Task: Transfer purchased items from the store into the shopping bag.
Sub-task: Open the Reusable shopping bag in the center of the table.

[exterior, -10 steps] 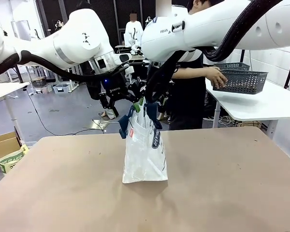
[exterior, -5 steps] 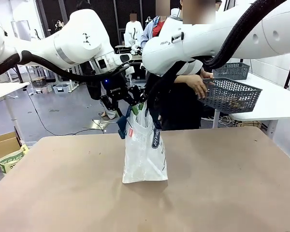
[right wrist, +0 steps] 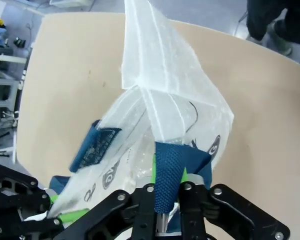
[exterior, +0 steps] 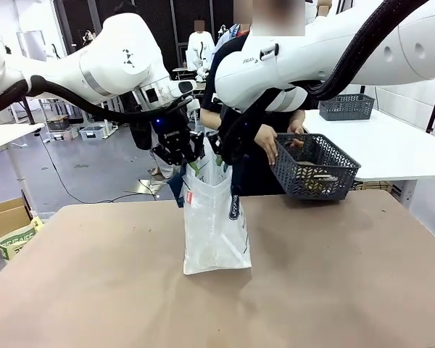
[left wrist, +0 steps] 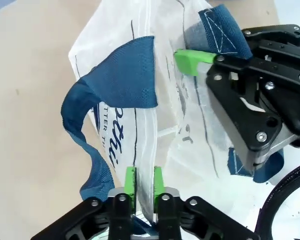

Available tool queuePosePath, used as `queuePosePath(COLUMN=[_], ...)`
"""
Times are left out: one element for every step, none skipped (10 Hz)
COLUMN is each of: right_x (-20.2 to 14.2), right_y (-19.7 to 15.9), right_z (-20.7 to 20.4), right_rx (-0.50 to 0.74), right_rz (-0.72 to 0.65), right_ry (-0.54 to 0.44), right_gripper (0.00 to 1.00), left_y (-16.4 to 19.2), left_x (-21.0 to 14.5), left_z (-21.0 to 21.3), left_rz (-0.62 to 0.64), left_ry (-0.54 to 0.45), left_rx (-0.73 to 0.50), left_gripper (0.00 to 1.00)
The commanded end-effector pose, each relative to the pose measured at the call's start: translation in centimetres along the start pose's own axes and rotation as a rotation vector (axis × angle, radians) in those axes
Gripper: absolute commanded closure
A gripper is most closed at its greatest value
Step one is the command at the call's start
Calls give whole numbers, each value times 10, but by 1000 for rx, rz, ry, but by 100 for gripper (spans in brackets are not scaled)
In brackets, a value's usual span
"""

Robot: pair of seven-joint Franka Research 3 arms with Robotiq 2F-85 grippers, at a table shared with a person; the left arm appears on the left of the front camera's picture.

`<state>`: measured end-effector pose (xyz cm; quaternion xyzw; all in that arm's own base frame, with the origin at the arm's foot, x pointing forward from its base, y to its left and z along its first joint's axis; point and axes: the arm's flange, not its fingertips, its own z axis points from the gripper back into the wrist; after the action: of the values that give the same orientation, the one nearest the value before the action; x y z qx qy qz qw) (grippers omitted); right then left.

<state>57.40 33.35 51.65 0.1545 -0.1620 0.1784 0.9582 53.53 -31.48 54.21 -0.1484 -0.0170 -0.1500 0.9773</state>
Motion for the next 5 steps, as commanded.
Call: queuePosePath(right_x=[-14,-16,-18,-20,-21], right_y=[-5,-6,-7,-9,-13], right_z=[8,12,18,21,26], right_rx=[4,-19,-44,-72,-83], right_rz=[47,72,89,101,120], right_ry=[45,62,79,90,100], right_gripper=[100,100,100,100,100], left_y=[14,20,29,38,48], left_x=[-12,-14,-18,-23,-27], left_z=[3,5,8,9,10], left_rz=[27,40,56,74,95], left_ry=[-38,-46,-56,-63,-79], left_rx=[27,28,36,47,79], left_gripper=[100,100,100,100,100])
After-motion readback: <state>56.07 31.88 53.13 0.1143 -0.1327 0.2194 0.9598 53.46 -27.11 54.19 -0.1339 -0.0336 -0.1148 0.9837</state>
